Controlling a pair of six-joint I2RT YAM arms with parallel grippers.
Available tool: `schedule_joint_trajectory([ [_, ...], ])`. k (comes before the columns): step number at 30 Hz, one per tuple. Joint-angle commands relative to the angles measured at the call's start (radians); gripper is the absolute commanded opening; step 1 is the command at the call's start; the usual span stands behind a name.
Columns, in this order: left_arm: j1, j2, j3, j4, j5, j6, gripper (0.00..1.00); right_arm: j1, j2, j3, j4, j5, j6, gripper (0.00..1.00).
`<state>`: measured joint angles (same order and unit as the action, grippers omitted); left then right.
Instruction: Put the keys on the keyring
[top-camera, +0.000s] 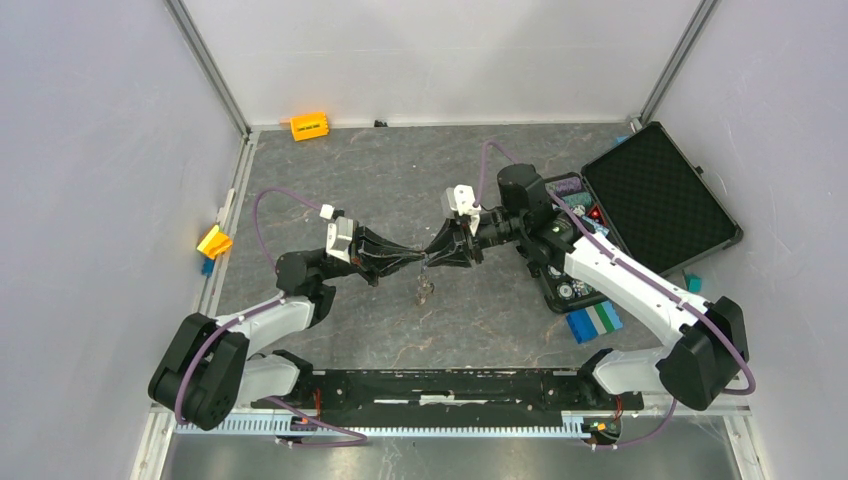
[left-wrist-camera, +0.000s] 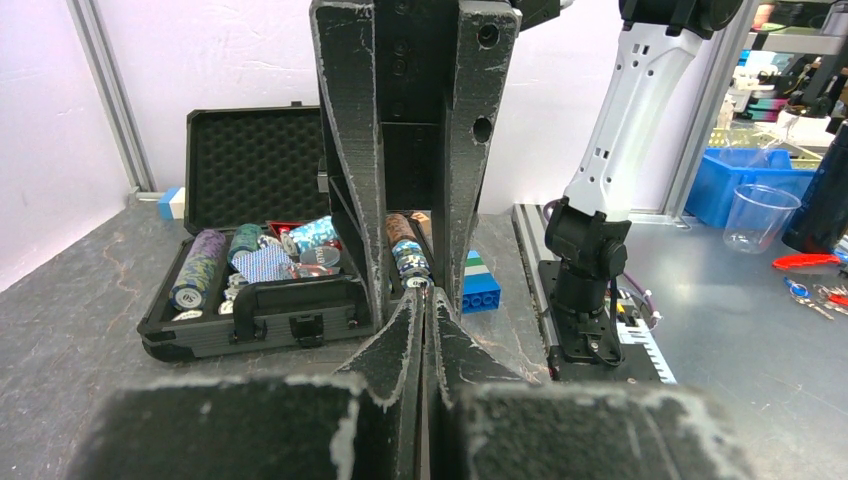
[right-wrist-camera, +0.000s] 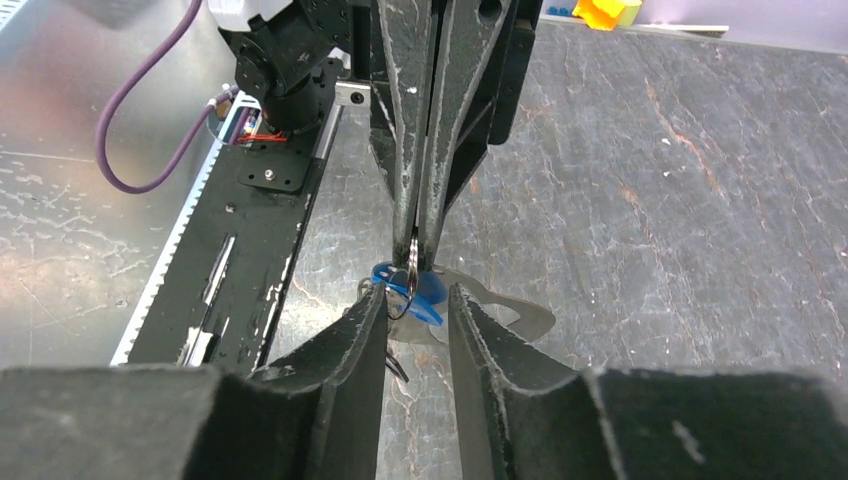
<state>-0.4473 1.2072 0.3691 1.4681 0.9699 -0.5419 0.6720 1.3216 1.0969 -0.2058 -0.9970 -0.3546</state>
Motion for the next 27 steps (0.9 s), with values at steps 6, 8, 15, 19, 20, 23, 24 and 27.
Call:
schedule_joint_trajectory([
  [6, -0.005, -0.011, 0.014, 0.088, -0.019, -0.018, 0.02, -0.002, -0.002, -0.010, 0.073, -0.044, 0.045, 0.27],
  [8, -0.005, -0.010, 0.014, 0.088, -0.019, -0.019, 0.02, -0.002, 0.001, -0.012, 0.077, -0.045, 0.049, 0.25],
  [15, -0.006, -0.012, 0.014, 0.088, -0.019, -0.020, 0.02, -0.001, 0.004, -0.017, 0.083, -0.040, 0.055, 0.20],
  [19, -0.006, -0.009, 0.013, 0.088, -0.019, -0.019, 0.02, -0.002, 0.003, -0.020, 0.093, -0.043, 0.065, 0.20],
  [20, -0.005, -0.010, 0.013, 0.089, -0.018, -0.019, 0.02, -0.002, 0.002, -0.021, 0.096, -0.043, 0.067, 0.20],
  [23, -0.005, -0.011, 0.013, 0.088, -0.020, -0.019, 0.02, -0.001, -0.001, -0.032, 0.118, -0.047, 0.085, 0.21],
  [24, -0.005, -0.011, 0.013, 0.088, -0.021, -0.020, 0.02, -0.002, -0.001, -0.038, 0.131, -0.048, 0.095, 0.21],
  [27, -0.005, -0.009, 0.013, 0.089, -0.021, -0.021, 0.02, -0.002, 0.004, -0.049, 0.153, -0.054, 0.112, 0.21],
])
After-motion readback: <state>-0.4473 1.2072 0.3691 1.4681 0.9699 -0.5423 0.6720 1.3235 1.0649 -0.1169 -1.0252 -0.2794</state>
